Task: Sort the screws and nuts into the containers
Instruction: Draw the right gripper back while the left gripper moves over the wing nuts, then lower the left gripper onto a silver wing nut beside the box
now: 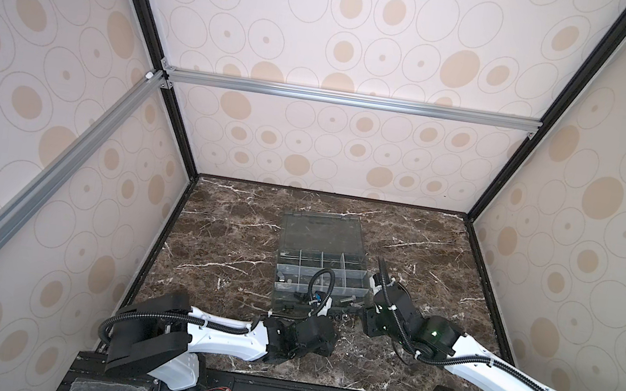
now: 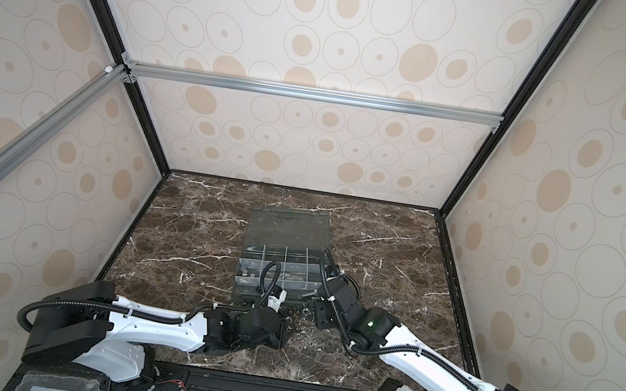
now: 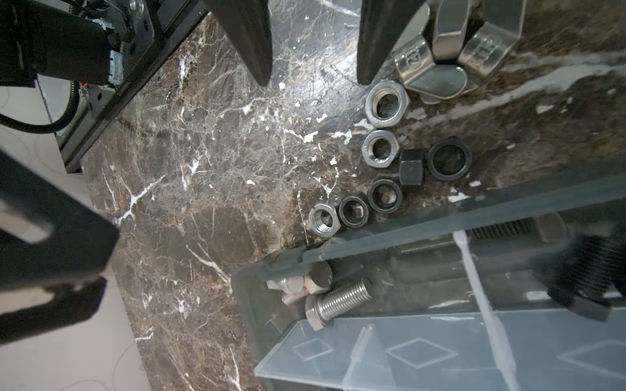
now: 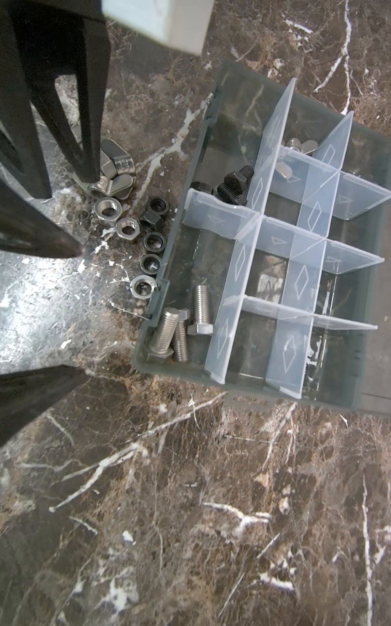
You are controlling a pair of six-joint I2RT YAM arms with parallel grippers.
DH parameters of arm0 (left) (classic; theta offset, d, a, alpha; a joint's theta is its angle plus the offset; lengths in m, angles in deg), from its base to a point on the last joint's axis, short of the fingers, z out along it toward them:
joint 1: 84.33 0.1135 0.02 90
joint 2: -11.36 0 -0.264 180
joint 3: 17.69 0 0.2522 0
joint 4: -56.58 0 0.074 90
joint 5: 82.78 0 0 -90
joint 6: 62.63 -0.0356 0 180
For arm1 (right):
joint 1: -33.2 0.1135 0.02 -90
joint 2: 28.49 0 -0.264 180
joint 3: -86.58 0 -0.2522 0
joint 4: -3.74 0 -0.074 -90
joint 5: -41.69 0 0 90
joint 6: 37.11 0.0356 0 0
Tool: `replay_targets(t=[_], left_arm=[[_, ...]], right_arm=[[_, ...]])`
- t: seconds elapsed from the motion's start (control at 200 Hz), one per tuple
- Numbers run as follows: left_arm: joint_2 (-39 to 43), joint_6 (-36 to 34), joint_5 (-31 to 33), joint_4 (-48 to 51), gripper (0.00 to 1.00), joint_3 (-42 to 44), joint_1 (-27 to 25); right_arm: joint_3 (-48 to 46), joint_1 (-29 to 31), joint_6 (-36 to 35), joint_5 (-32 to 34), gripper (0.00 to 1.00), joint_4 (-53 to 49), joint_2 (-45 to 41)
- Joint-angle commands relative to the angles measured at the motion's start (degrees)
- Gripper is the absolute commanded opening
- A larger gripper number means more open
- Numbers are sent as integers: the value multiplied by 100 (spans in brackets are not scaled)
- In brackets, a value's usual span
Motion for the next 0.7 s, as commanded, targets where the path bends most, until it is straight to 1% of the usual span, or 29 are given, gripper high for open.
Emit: replay_targets(t=[0.0, 0.115, 0.22, 0.38, 0.695], left_arm=[[40, 364, 235, -22, 42, -54, -109], [37, 468, 210, -13, 43, 10, -185], [-55, 525, 252, 202, 43, -65, -267], [-153, 517, 321, 495, 43, -174, -304], [227, 679, 599, 713, 43, 151, -303]], right_arm=[[-118, -54, 195, 144, 55, -190, -199], [-258, -48, 363, 128, 55, -184, -308], [-345, -50, 472, 70, 55, -153, -365], [-345, -46, 464, 101, 55, -189, -425], [-427, -45, 510, 149, 55, -246, -516]])
